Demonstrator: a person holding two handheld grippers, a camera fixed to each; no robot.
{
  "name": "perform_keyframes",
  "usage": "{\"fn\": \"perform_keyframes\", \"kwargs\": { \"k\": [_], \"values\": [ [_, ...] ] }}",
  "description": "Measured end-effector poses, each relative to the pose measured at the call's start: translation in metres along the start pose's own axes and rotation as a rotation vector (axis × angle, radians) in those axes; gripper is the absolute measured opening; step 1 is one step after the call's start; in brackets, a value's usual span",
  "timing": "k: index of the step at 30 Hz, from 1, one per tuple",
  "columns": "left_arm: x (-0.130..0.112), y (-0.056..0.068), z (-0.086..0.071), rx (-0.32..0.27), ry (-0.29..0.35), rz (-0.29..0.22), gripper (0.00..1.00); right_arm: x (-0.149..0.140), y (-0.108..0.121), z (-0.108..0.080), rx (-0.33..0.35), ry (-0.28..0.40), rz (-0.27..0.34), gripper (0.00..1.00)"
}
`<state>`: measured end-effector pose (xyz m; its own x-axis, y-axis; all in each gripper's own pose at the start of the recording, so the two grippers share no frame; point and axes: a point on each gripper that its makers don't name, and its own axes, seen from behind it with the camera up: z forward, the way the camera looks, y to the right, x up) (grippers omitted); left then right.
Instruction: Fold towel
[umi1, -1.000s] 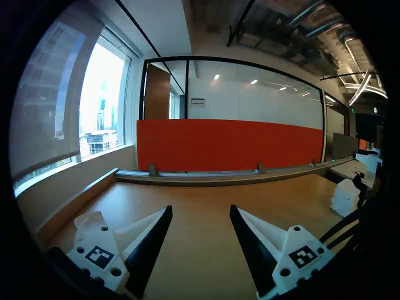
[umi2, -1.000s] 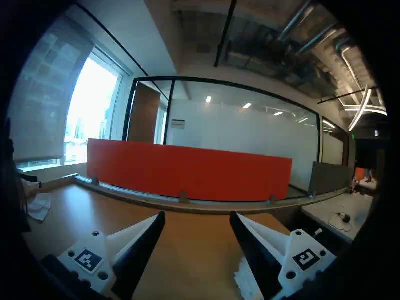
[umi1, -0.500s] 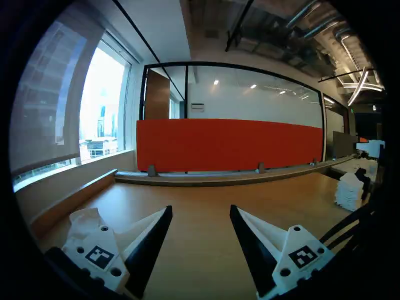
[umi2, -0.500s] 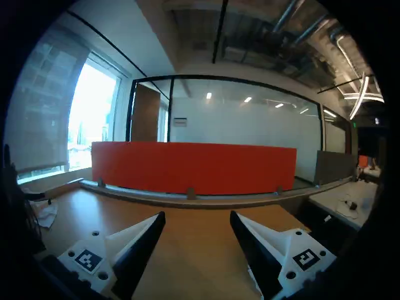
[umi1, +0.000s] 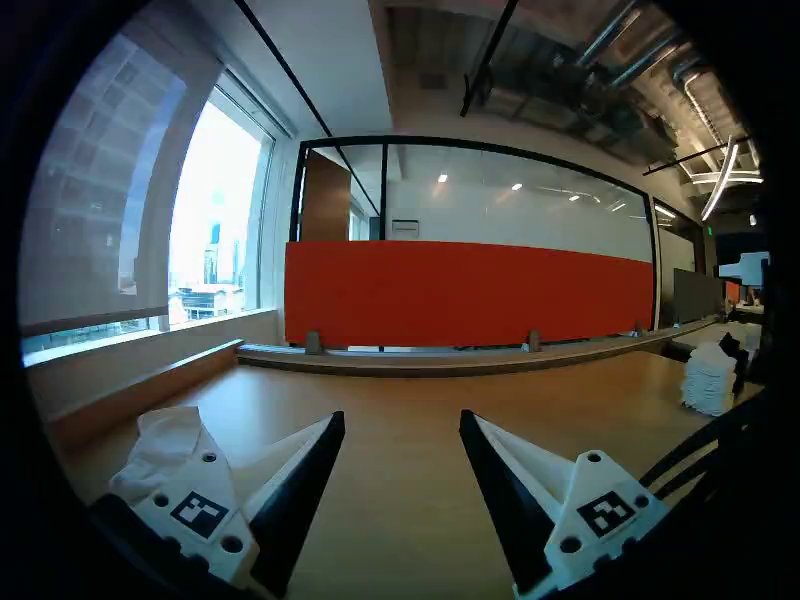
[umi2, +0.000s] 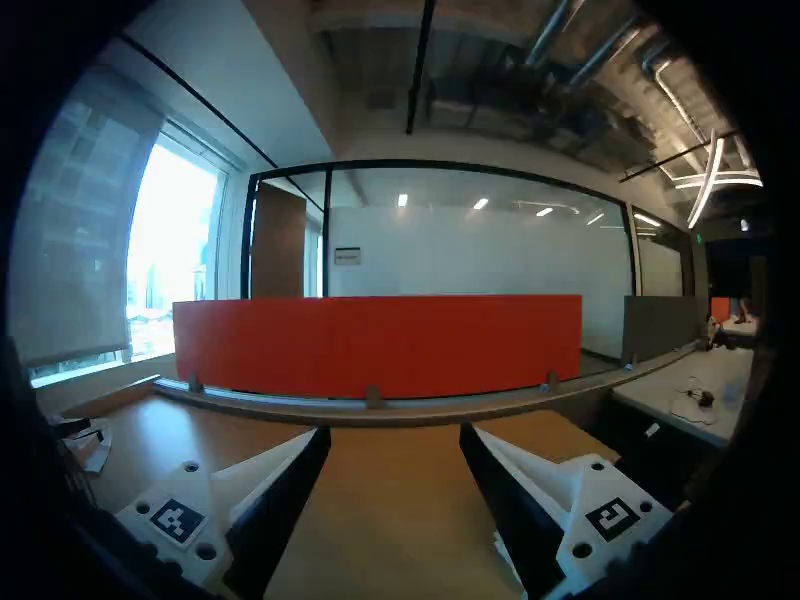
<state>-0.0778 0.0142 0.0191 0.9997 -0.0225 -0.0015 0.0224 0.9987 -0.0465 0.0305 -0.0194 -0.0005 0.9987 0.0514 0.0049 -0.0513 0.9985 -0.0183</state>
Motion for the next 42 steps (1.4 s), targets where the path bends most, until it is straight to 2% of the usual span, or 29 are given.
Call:
{"fn": "perform_keyframes", "kwargs": {
  "k": [6,12,21,33,38,42],
  "values": [
    [-0.016,-0.005,0.001,0.004,0.001,-0.009,0.85,-0.009,-0.002,0.001,0.004,-0.001,-0.006,1.0],
    [-0.024,-0.008,0.003,0.011,0.012,-0.031,0.85,-0.012,-0.006,0.003,0.014,0.004,-0.008,1.0],
    [-0.035,-0.011,0.003,0.022,0.011,-0.044,0.85,-0.012,0.001,0.004,0.009,0.013,-0.011,1.0],
    [-0.036,-0.012,0.005,0.025,0.024,-0.007,0.85,-0.013,0.005,0.002,0.003,0.014,-0.014,1.0],
    [-0.037,-0.01,0.005,0.035,0.024,0.025,0.85,-0.01,0.007,0.001,0.001,0.017,-0.013,1.0],
    [-0.037,-0.013,0.005,0.038,0.025,0.023,0.85,-0.009,0.01,0.002,-0.003,0.023,-0.014,1.0]
  ]
}}
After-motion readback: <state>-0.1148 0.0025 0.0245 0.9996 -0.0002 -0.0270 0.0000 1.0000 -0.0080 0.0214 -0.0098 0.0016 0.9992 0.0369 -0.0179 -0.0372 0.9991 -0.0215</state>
